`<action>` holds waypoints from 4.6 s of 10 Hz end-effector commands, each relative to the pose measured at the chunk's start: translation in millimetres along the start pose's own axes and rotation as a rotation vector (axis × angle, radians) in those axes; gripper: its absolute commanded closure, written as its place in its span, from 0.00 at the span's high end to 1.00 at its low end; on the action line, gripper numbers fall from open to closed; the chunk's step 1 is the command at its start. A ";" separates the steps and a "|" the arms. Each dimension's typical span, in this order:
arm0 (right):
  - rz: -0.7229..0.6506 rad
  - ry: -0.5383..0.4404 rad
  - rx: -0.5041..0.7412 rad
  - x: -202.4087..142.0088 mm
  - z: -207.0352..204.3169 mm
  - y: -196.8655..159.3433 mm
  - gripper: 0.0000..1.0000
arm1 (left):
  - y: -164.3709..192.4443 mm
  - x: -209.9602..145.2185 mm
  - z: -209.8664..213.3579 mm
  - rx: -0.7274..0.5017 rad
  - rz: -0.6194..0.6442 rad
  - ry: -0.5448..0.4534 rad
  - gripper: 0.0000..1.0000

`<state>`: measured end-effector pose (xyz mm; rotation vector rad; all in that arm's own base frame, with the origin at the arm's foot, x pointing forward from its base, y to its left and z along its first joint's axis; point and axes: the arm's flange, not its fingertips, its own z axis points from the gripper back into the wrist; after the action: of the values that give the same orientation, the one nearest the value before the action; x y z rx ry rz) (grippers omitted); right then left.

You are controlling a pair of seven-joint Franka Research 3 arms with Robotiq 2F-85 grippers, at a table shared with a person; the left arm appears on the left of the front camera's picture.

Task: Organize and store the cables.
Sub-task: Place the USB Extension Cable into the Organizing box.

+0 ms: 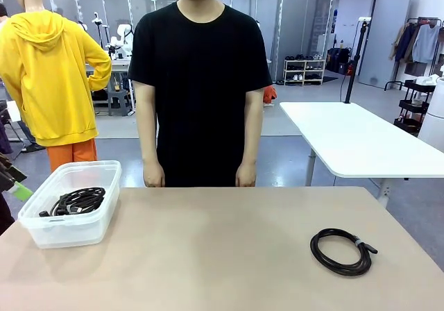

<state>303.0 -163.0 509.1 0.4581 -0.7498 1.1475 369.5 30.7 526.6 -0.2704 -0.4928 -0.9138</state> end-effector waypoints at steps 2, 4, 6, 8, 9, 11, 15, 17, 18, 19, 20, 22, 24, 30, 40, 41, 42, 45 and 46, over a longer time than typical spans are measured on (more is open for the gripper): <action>-0.078 0.283 0.090 50.9 -92.4 -8.3 0.99 | 1.0 3.6 4.1 -0.007 0.012 0.019 1.00; -0.092 0.376 0.087 63.9 -139.8 -27.9 0.99 | 1.0 3.6 4.1 -0.007 0.012 0.019 1.00; -0.163 0.420 0.046 55.5 -164.9 -52.1 0.99 | 1.0 3.6 4.1 -0.007 0.012 0.019 1.00; -0.224 0.458 -0.014 42.4 -173.2 -70.2 0.99 | 1.0 3.6 4.1 -0.007 0.012 0.019 1.00; -0.199 0.425 0.016 45.0 -174.8 -68.4 0.99 | 1.0 3.6 4.1 -0.007 0.012 0.019 1.00; -0.177 0.437 0.016 38.0 -174.4 -63.3 0.99 | 1.0 3.6 4.1 -0.007 0.012 0.019 1.00; -0.445 0.522 -0.084 22.8 -206.5 -93.1 0.99 | 1.0 3.6 4.1 -0.007 0.012 0.019 1.00; -0.562 0.566 -0.159 10.4 -227.4 -111.0 0.99 | 1.0 3.6 4.1 -0.007 0.012 0.019 1.00; -0.620 0.576 -0.191 1.4 -237.0 -121.7 0.99 | 1.0 3.6 4.1 -0.007 0.012 0.019 1.00; -0.655 0.602 -0.223 -7.6 -249.4 -131.4 0.99 | 1.0 3.6 4.1 -0.007 0.012 0.019 1.00; -0.665 0.647 -0.252 -12.4 -260.4 -136.3 0.99 | 1.0 3.6 4.1 -0.007 0.012 0.019 1.00; -0.705 0.673 -0.247 -18.5 -275.6 -142.9 0.99 | 1.0 3.6 4.1 -0.007 0.012 0.019 1.00; -0.725 0.715 -0.276 -23.5 -290.8 -144.0 0.99 | 1.0 3.6 4.1 -0.007 0.012 0.019 1.00; -0.729 0.783 -0.388 -16.3 -305.9 -127.0 0.00 | 1.0 3.6 4.1 -0.007 0.012 0.019 1.00; -0.997 0.551 -0.346 102.3 -259.2 -97.3 0.00 | 1.0 3.6 4.1 -0.007 0.012 0.019 1.00; -0.992 0.567 -0.351 113.7 -268.6 -93.3 0.00 | 1.0 3.6 4.1 -0.007 0.012 0.019 1.00; -0.984 0.555 -0.333 126.2 -281.2 -90.1 0.00 | 1.0 3.6 4.1 -0.007 0.012 0.019 1.00; -0.950 0.553 -0.326 134.9 -277.8 -79.8 0.00 | 1.0 3.6 4.1 -0.007 0.012 0.019 1.00; -0.950 0.553 -0.326 134.9 -277.8 -79.8 0.00 | 1.0 3.6 4.1 -0.007 0.012 0.019 1.00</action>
<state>490.5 89.5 420.4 0.1552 -0.1622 0.2216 370.2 30.6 526.7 -0.2721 -0.4923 -0.9149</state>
